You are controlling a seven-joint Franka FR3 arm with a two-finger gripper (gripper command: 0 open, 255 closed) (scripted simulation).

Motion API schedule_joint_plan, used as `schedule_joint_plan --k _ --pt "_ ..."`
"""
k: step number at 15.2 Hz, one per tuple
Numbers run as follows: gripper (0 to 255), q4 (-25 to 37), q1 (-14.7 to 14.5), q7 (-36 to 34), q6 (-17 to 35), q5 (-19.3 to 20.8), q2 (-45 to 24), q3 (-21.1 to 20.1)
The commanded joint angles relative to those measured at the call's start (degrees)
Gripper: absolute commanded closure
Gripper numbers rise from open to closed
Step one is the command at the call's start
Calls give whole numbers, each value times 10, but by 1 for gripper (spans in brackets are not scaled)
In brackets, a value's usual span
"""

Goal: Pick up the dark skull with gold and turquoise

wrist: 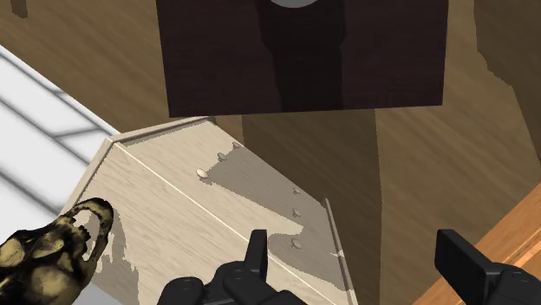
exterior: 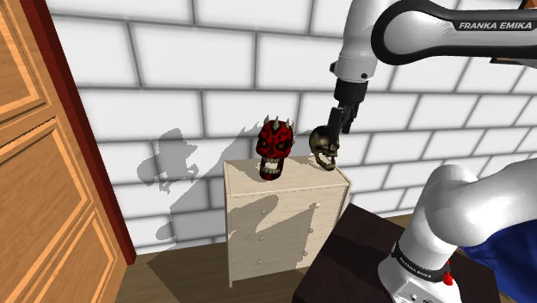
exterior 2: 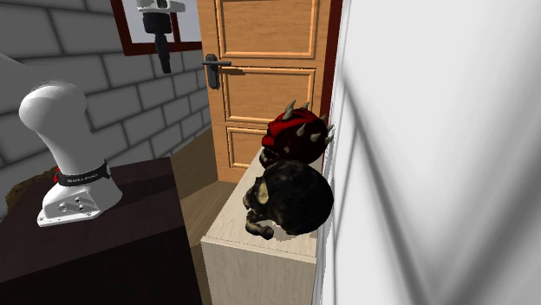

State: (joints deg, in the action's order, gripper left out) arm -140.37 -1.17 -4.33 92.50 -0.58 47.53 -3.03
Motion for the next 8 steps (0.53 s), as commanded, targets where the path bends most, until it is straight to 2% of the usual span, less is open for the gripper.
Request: schedule_joint_plan --k 1,8 --pt "0 0 0 0 0 0 0 0" --pt "0 -47 54 -34 121 60 -73 5"
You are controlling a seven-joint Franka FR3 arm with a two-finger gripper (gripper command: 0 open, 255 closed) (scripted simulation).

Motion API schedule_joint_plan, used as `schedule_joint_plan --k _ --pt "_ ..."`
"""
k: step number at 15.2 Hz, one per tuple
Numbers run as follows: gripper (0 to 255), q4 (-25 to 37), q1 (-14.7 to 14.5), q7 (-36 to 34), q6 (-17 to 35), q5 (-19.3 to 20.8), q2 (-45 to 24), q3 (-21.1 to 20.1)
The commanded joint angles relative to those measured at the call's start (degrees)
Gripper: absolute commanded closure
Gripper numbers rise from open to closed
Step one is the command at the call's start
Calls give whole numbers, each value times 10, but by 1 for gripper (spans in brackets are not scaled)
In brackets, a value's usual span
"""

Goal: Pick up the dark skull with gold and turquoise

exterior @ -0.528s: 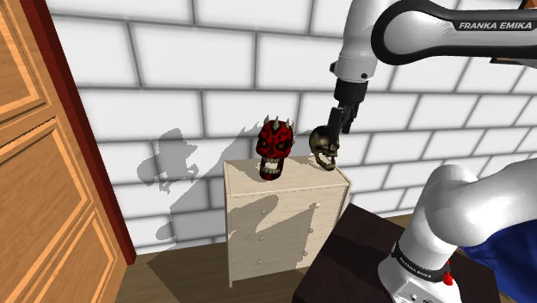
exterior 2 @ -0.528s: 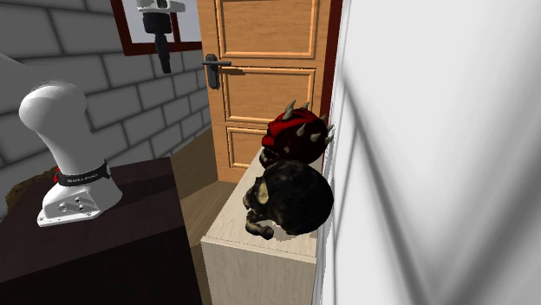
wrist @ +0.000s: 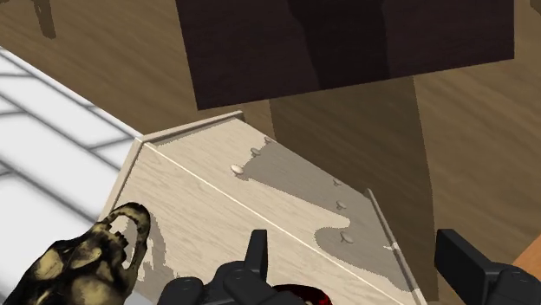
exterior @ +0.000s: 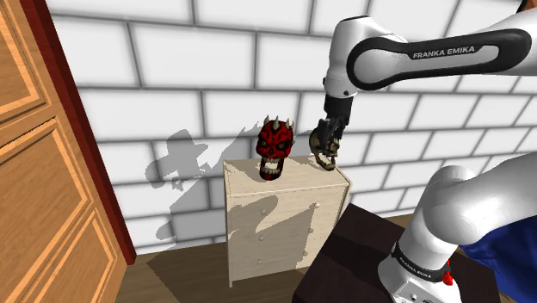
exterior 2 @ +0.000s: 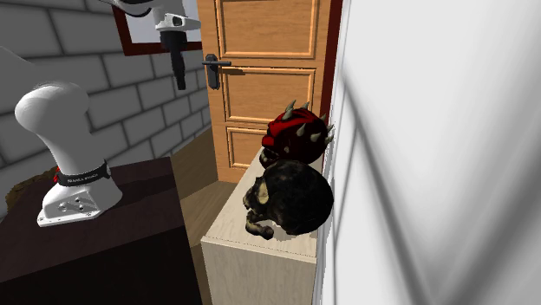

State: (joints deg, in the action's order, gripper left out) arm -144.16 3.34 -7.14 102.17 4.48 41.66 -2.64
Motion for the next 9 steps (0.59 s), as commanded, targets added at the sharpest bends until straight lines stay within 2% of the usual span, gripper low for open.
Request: schedule_joint_plan --k 1,9 --pt "0 -13 17 -12 41 19 -26 3" --pt "0 -24 90 -73 171 104 -143 13"
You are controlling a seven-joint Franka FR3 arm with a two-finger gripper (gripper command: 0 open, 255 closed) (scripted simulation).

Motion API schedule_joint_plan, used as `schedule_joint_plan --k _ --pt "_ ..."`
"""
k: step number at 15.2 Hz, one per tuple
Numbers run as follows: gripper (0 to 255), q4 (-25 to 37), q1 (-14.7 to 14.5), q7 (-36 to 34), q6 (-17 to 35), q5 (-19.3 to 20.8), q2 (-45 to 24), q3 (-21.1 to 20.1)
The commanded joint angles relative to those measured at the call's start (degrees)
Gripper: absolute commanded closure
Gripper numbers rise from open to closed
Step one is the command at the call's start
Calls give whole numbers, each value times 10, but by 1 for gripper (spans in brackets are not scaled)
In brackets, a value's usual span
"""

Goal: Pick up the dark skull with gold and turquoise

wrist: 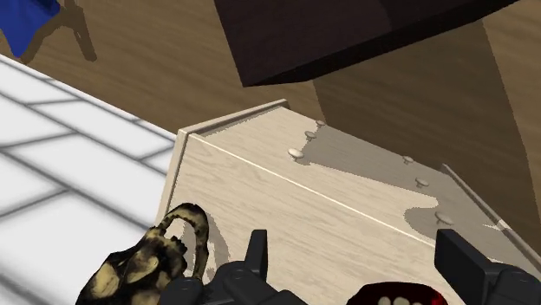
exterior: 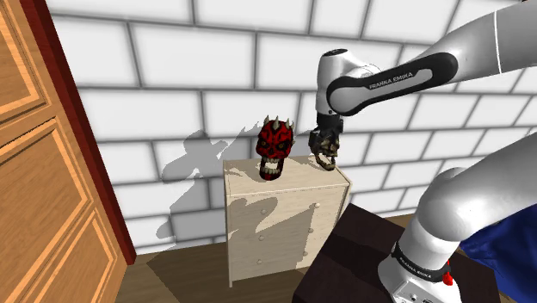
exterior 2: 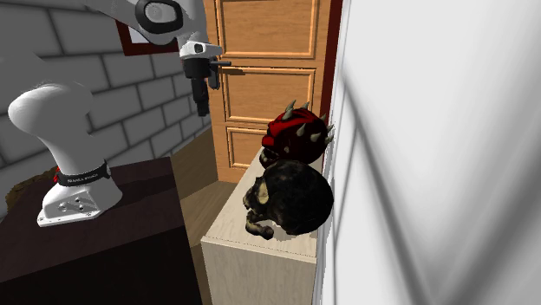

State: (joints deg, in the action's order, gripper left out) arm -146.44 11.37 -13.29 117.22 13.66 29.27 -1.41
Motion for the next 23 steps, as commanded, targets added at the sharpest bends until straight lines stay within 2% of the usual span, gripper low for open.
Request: schedule_joint_plan --k 1,7,13,20,23 --pt "0 1 19 -21 36 24 -35 2" --pt "0 25 76 -86 113 103 -135 13" --pt "0 71 125 -162 166 187 -235 32" --pt "0 145 164 -247 203 275 -345 68" --pt "0 158 169 -264 212 291 -367 76"
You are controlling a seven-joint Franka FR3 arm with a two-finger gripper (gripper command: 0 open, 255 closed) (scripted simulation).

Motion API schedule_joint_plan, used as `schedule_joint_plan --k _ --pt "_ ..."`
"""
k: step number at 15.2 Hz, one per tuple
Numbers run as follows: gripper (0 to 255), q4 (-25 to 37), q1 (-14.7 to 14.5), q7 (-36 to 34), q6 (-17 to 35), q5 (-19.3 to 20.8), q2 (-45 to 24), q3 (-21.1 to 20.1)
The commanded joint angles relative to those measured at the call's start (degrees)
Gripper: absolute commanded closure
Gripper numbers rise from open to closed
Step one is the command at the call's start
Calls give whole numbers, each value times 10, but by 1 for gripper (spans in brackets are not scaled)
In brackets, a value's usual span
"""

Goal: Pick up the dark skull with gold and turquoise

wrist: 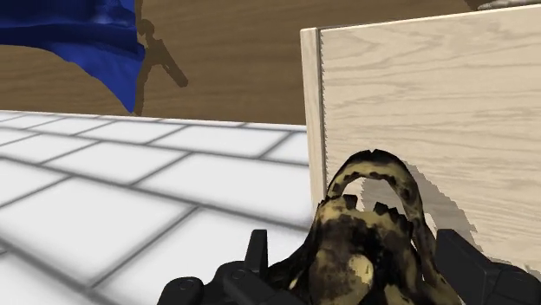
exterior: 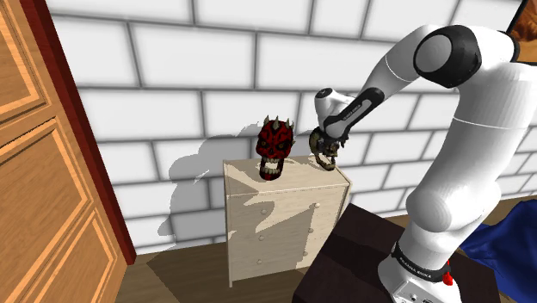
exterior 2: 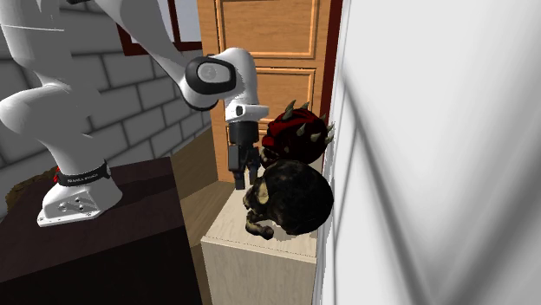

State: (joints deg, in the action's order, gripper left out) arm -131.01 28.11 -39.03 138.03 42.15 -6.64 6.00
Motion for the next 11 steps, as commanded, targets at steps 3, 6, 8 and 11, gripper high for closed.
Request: schedule_joint_plan --k 3,6,8,11 --pt "0 2 1 -24 21 19 -26 5" --pt "0 2 1 -44 40 35 -49 8" --pt "0 2 1 -44 40 35 -49 8" --pt "255 1 1 -44 39 34 -48 8"
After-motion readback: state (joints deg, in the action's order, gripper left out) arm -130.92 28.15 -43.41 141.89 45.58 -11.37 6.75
